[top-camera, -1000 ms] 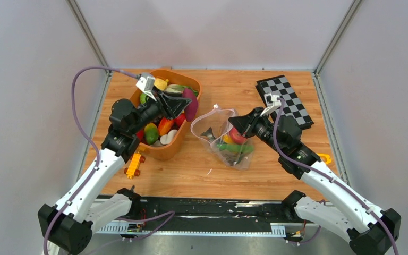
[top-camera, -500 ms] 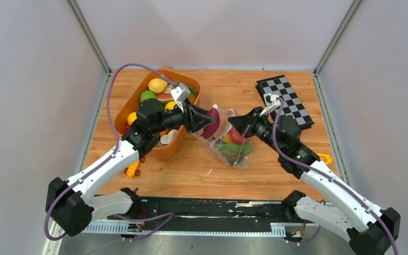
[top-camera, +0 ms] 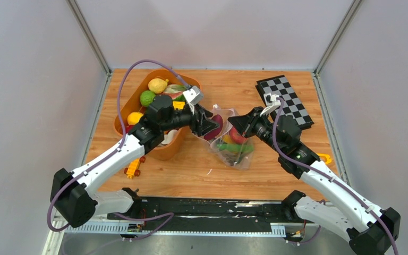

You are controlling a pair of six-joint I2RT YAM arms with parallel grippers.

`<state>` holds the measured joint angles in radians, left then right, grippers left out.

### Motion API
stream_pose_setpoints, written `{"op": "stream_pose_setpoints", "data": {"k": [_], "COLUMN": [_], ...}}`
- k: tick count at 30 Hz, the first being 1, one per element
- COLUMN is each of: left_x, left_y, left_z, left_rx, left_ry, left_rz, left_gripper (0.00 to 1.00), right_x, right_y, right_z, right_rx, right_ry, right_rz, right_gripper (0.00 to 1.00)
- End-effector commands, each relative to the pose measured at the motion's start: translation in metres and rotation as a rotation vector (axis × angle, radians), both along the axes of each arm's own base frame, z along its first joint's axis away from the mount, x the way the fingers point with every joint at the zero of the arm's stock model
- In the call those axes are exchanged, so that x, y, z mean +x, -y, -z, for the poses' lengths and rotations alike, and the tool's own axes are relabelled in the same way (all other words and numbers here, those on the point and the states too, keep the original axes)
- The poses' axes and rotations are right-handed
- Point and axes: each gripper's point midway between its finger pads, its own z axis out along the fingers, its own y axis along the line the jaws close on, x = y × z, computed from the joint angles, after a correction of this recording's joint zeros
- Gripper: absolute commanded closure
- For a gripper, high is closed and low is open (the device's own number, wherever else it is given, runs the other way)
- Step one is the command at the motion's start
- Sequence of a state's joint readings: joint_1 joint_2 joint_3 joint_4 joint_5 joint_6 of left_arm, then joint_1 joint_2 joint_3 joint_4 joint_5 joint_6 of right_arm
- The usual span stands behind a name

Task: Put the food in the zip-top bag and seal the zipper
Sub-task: Place the fake vegetable in the zipper food storage bag, then pick up the fake fruit from the bin.

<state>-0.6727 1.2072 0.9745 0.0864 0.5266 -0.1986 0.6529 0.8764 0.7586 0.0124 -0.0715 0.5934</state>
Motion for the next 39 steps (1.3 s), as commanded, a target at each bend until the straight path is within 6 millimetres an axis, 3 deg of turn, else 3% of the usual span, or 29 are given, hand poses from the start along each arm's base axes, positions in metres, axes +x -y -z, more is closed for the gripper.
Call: {"op": "stream_pose_setpoints", "data": {"k": [1,5,10,13,21,26,30,34,39], "left_x": [0.005,0.006,0.009,0.016,0.045,0.075,0.092,0.091,0.075], "left_y": [-0.002,-0.007,-0.02,-0.034,-0.087,-0.138,-0.199,-0.245,-0.284], "left_z": [-0.015,-0.021,-0.031,-0.039,-0.029,-0.008,0.023,0.048,0.064], "left_rx": [0.028,0.022,0.023,0.02,0.101,0.085,0.099,0.185,0.338], "left_ry": [0.073,0.094,0.125,0.157,0.142,-0.007,-0.176,-0.303,-0.35], "left_rz": [-0.018,-0.044,-0.112,-0.208,-0.518,-0.762,-1.064,-1.292,-1.503], "left_gripper": [0.3,0.18,0.14,0.07,0.0,0.0,0.0,0.0,0.0], "right_x": [0.004,0.004,0.005,0.004,0.003,0.002,0.001,0.001,0.001], "right_y": [0.002,0.002,0.002,0.002,0.004,0.005,0.006,0.007,0.006], "right_z": [-0.029,-0.028,-0.028,-0.028,-0.028,-0.028,-0.028,-0.029,-0.028], "right_rx": [0.045,0.044,0.04,0.039,0.037,0.034,0.033,0.032,0.032], "right_ry": [0.065,0.064,0.067,0.067,0.068,0.07,0.07,0.071,0.069], "right_rz": [0.016,0.019,0.02,0.02,0.023,0.023,0.025,0.026,0.026], "right_gripper": [1.0,1.0,1.0,1.0,1.0,1.0,1.0,1.0,1.0]}}
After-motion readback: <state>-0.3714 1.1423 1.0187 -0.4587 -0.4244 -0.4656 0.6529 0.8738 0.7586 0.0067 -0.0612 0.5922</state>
